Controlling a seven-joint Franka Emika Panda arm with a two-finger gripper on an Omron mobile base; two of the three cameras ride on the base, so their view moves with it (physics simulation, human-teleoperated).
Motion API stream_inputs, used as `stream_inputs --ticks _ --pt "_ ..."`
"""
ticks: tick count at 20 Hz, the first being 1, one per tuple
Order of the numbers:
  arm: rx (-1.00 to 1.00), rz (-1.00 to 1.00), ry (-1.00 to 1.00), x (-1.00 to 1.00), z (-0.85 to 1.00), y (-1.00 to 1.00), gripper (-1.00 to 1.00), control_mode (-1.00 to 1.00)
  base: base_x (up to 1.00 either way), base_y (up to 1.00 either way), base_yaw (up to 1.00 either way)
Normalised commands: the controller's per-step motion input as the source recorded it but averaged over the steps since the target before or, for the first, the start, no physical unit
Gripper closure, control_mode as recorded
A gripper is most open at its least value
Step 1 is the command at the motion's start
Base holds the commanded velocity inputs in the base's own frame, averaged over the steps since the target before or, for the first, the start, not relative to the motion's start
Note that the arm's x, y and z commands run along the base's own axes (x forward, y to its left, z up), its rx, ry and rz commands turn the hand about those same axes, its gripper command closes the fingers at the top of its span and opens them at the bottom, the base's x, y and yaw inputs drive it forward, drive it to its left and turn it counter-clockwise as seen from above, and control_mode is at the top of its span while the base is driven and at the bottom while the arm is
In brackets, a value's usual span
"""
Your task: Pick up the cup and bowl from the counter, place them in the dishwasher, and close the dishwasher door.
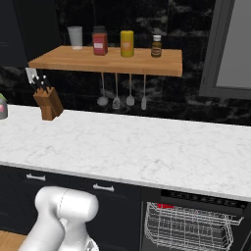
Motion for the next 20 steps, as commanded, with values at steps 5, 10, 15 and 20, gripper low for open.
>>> stream_inputs --ticks 5,10,15,20 --pt "0.03 0.0 -0.02 -0.12 -0.73 -0.04 -1.0 -1.0 0.0 0.0 0.0" --pt "0.0 -0.01 0.12 0.07 -0.83 0.04 -1.0 -1.0 0.0 0.0 0.0" --pt "-0.01 -0.07 0.0 0.4 -0.61 0.29 -1.0 -1.0 0.0 0.0 0.0" --pt "0.0 -0.11 0.0 0.32 -0.84 0.06 -1.0 -1.0 0.0 0.0 0.0"
